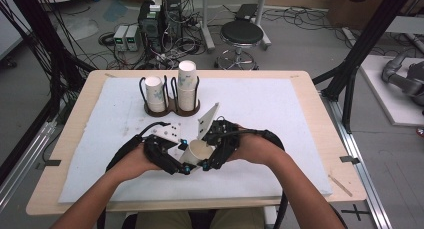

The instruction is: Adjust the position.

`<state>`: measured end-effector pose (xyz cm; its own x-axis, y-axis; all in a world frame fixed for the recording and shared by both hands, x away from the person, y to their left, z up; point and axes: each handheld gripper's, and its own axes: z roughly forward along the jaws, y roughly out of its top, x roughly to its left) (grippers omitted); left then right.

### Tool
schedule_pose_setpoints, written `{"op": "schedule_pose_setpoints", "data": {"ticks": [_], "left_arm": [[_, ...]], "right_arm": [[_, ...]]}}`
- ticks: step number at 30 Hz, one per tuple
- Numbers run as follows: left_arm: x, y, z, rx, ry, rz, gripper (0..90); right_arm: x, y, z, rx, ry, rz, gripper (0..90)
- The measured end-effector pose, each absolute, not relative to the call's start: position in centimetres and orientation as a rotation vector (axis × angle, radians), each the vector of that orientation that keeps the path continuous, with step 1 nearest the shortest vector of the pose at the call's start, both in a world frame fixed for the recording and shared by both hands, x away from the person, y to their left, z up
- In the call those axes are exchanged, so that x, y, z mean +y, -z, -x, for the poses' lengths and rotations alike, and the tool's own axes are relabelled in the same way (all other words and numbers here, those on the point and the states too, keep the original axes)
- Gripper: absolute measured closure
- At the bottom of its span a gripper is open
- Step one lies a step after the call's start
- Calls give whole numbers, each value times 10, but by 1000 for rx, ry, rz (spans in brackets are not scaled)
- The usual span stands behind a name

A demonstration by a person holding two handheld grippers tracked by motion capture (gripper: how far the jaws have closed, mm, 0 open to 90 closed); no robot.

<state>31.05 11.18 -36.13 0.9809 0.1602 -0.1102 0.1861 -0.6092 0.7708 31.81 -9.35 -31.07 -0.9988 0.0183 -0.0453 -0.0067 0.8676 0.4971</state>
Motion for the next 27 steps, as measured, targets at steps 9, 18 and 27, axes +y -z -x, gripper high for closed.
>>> {"op": "schedule_pose_setpoints", "data": {"ticks": [9,18,27], "left_arm": [[140,375,-316,376,-9,-2107,339],[176,390,-317,489,-107,-1948,337],[198,405,-312,514,-197,-1819,331]], "right_arm": [[-122,299,-323,2831,-1154,-156,220],[-166,323,-323,2676,-1319,-374,220],[-204,362,-318,2568,-1428,-626,220]]}}
